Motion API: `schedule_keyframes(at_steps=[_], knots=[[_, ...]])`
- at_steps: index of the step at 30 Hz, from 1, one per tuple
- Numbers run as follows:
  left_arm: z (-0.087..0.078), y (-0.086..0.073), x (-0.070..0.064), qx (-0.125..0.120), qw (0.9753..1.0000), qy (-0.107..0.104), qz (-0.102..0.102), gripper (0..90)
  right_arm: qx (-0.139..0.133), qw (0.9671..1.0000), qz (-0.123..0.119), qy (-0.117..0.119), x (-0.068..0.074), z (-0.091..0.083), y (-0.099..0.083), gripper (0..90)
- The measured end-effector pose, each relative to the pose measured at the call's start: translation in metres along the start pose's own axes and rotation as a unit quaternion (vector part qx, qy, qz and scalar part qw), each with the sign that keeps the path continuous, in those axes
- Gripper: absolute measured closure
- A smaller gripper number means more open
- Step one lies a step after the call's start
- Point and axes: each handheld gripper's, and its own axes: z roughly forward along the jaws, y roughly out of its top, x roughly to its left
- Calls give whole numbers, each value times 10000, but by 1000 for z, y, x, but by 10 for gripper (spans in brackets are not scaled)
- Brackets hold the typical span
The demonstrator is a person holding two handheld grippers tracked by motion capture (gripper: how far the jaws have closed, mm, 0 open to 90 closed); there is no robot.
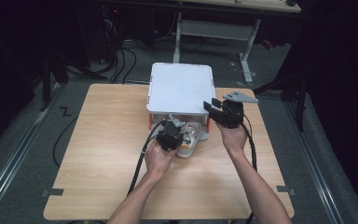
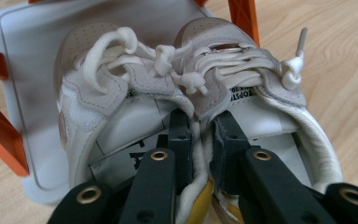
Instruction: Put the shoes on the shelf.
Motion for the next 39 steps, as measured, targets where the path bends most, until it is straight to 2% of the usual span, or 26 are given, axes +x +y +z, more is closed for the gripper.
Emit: schedule_keyframes(at_steps=[7,14,21,32,36,39], knots=[[9,7,6,-76,9999,112,-90,796,314,9991,-159,-226,4,30,12,593],[17,10,12,-186,9994,221,-186,795,572,9978,-240,-245,10,44,10,588],[27,10,18,-179,9988,353,-294,794,518,9978,-333,-261,12,46,9,587],[38,12,18,-187,9966,742,-317,766,512,9977,-379,-250,12,46,9,587],[38,12,17,-160,9957,846,-329,713,513,9976,-400,-250,13,46,8,587],[38,12,18,-151,9958,841,-325,621,516,9975,-403,-257,13,46,8,587]])
